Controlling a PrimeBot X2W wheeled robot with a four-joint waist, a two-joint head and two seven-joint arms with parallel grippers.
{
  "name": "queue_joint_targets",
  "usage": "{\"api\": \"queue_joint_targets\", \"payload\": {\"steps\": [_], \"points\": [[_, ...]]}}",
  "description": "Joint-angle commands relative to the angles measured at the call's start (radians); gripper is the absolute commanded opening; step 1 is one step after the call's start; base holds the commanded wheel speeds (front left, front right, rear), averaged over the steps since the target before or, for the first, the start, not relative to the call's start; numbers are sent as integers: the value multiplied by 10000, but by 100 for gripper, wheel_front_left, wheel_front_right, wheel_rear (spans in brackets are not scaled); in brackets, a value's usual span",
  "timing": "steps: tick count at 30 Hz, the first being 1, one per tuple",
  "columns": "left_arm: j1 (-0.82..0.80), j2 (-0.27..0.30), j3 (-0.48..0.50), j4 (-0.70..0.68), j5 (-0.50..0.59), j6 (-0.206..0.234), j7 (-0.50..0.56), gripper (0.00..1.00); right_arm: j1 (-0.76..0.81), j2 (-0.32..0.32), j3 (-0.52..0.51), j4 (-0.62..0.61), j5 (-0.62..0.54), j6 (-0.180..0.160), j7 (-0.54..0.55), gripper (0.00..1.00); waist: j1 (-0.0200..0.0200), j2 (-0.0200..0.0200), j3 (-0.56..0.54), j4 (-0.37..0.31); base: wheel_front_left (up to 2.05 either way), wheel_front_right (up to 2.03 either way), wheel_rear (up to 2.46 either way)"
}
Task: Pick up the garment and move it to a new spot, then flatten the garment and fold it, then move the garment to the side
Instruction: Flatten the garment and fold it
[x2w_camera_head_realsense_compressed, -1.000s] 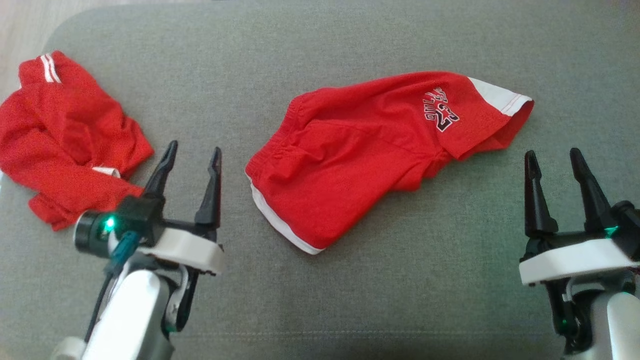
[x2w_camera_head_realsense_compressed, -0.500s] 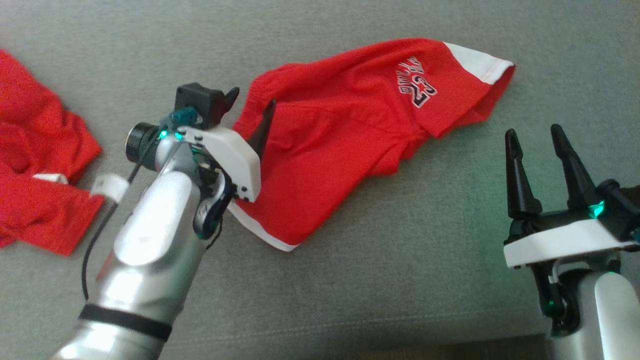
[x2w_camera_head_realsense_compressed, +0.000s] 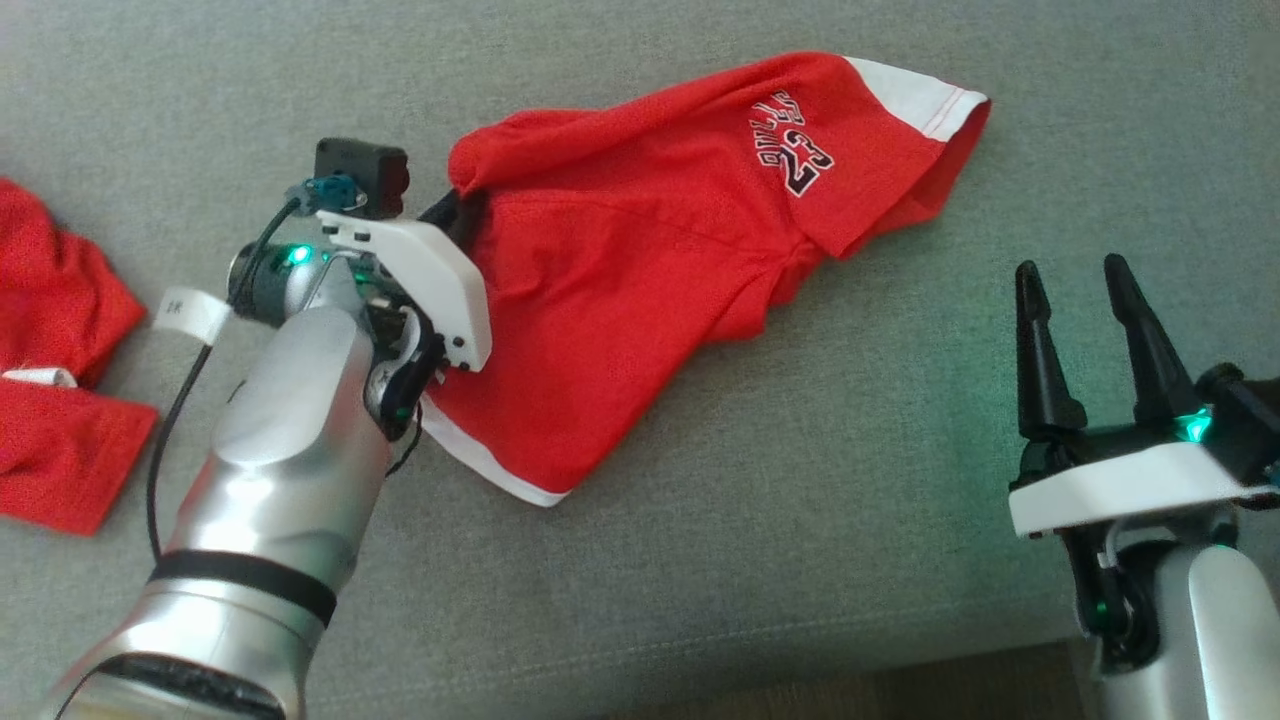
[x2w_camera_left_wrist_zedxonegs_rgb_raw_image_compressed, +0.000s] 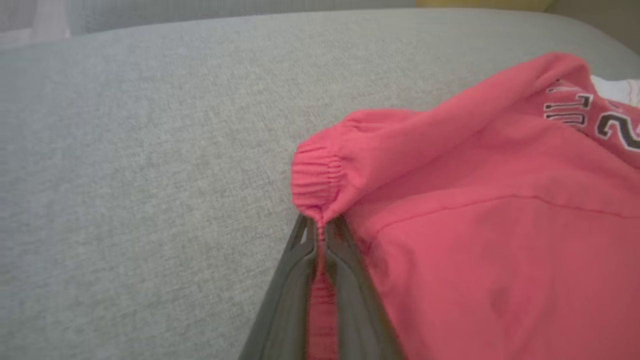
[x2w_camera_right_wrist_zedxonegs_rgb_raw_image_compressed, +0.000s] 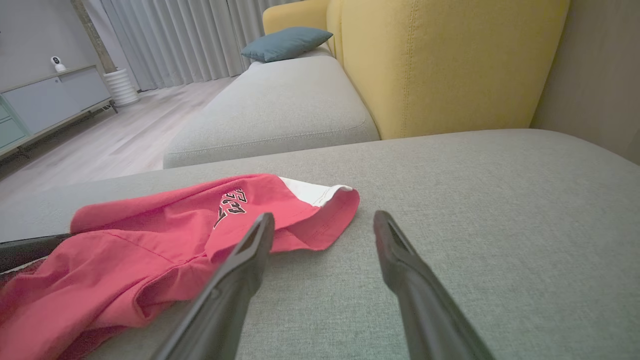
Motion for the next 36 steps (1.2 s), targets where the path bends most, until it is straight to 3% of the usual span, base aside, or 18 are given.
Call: {"api": "queue_joint_targets", "payload": {"steps": [1, 8, 18, 27, 28, 29, 36], "points": [[-543, 222, 138, -311, 92, -30, -423, 0, -265, -36, 157, -324, 68, 75, -75, 100, -1, 0, -51, 81, 0, 0, 0], [-100, 568, -355, -1257, 772, 291, -1349, 0, -106, -36, 100, -283, 134, 75, -20, 100, -1, 0, -386, 347, 0, 0, 0], [3315, 1166, -1602, -4492, 1687, 1344, -1076, 0, 171, -36, 30, -398, 243, 75, 193, 100, -1, 0, -655, 722, 0, 0, 0], [4556, 1369, -1928, -4871, 1658, 1737, -671, 0, 188, -36, 33, -481, 165, 75, 385, 100, -1, 0, -798, 831, 0, 0, 0], [4632, 1323, -1832, -4892, 1534, 1784, -820, 33, 212, -36, 25, -494, 137, 75, 397, 100, -1, 0, -843, 831, 0, 0, 0], [4701, 1272, -1757, -4963, 1445, 1829, -1039, 100, 244, -36, 17, -507, 108, 75, 411, 100, -1, 0, -893, 829, 0, 0, 0], [5290, 1140, -1447, -6013, 1231, 2244, -2389, 100, 527, -36, -90, -689, -154, 75, 564, 100, -1, 0, -1317, 860, 0, 0, 0]]}}
